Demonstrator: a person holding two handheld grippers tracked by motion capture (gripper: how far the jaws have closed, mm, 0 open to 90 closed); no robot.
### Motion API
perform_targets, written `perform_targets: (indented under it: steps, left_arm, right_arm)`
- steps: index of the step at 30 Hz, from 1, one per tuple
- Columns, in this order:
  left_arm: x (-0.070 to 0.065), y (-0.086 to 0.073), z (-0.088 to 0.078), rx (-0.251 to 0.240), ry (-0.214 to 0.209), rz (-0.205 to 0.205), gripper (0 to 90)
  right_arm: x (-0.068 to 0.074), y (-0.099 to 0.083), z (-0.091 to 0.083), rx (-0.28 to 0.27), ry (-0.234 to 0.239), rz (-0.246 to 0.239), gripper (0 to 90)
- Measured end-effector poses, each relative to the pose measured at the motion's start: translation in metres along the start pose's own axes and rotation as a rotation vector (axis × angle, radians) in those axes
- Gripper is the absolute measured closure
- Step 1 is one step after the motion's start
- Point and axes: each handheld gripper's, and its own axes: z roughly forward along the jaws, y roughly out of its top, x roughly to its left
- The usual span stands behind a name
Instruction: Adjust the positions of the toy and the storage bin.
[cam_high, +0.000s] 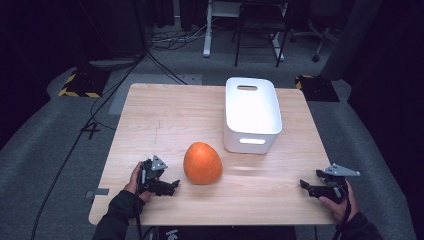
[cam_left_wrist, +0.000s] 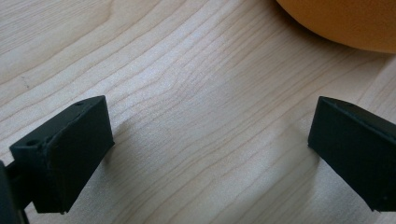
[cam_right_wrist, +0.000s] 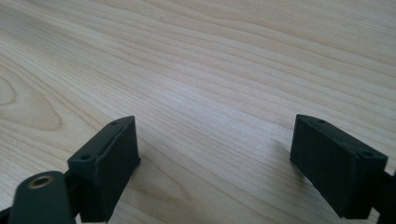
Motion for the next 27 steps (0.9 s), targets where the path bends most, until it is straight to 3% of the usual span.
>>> perform_targets:
  steps: [7, 10, 11, 12, 13, 14, 16, 17, 18, 19, 20, 24, 27]
  left_arm:
    - [0.000, -0.001, -0.001, -0.004, -0.003, 0.037, 0.6]
    - [-0.004, -0.001, -0.001, 0.000, -0.053, 0.064, 1.8]
    - [-0.007, -0.001, -0.001, -0.010, -0.049, 0.066, 2.8]
    - [-0.007, -0.001, -0.001, -0.010, -0.049, 0.066, 4.3]
    - [-0.009, 0.001, -0.002, -0.019, -0.065, 0.097, 7.7]
    - [-0.011, 0.001, -0.003, -0.021, -0.081, 0.101, 14.2]
    - [-0.015, 0.003, -0.002, -0.028, -0.071, 0.111, 20.4]
    - [-0.017, 0.003, -0.002, -0.021, -0.080, 0.108, 16.0]
    - [-0.018, 0.005, -0.002, -0.023, -0.076, 0.130, 15.6]
    - [-0.020, 0.005, -0.003, -0.021, -0.095, 0.126, 20.0]
    - [-0.020, 0.006, -0.003, -0.025, -0.088, 0.137, 18.9]
    - [-0.024, 0.012, -0.008, -0.070, -0.111, 0.112, 16.7]
    - [-0.026, 0.018, -0.014, -0.096, -0.113, 0.126, 16.7]
  right_arm:
    - [0.000, 0.000, 0.000, 0.000, 0.000, 0.000, 15.3]
    - [0.000, 0.000, 0.000, -0.002, 0.000, -0.005, 15.3]
    - [0.000, 0.000, 0.000, -0.001, 0.000, -0.005, 15.3]
    - [0.000, 0.000, 0.000, -0.002, 0.000, -0.002, 15.3]
    - [0.000, 0.000, 0.000, 0.001, 0.000, -0.004, 15.3]
    - [0.000, 0.000, 0.000, -0.001, 0.001, 0.000, 15.3]
    - [0.000, 0.000, 0.000, -0.002, 0.000, -0.003, 15.3]
    - [0.000, 0.000, 0.000, -0.001, 0.000, -0.003, 15.3]
    - [0.000, 0.000, 0.000, -0.001, 0.000, -0.005, 15.3]
    - [0.000, 0.000, 0.000, -0.002, 0.000, -0.003, 15.3]
    - [0.000, 0.000, 0.000, -0.001, 0.000, -0.006, 15.3]
    - [0.000, 0.000, 0.000, -0.002, 0.000, -0.002, 15.3]
    - [0.000, 0.000, 0.000, -0.001, 0.000, 0.000, 15.3]
